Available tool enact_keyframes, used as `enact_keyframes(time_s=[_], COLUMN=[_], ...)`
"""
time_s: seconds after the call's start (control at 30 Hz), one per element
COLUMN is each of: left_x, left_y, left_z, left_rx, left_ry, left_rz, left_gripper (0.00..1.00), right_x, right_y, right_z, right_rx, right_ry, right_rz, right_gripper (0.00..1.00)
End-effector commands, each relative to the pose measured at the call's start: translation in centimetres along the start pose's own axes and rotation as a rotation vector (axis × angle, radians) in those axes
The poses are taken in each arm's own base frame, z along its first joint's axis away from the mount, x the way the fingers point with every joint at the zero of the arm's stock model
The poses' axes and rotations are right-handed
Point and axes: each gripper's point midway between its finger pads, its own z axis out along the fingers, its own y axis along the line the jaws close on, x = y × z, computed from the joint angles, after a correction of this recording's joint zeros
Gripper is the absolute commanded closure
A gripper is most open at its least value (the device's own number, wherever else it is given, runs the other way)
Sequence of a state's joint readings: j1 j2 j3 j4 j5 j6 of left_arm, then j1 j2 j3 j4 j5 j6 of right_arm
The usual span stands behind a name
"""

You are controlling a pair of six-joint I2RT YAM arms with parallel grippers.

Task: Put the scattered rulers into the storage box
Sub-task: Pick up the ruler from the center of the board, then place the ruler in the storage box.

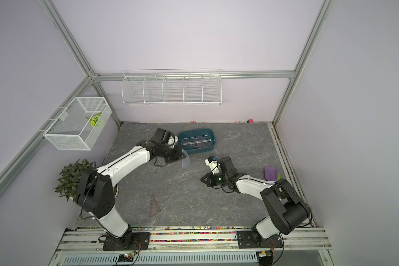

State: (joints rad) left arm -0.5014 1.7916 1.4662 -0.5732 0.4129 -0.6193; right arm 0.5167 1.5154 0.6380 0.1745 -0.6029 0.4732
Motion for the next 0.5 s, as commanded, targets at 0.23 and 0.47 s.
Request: enact_keyframes(time_s=[0.23,0.47], left_x=[-10.4,-12.4], left_y=[1.5,3.2], left_z=[7.1,9.8], left_rx=[-0.100,-0.074], left_ry=[-0.023,-0.030], left_rz=[-0.015,-0.029], left_gripper=[1.00,1.00], right_x=[-0.5,-0.5], right_y=[-1.5,-2.2], right_z=[0.1,0.9], right_rx=[-0.069,-0.116], right_ry=[0.009,0.013], right_rz=[0.079,0.129], right_gripper=[0.97,0.98])
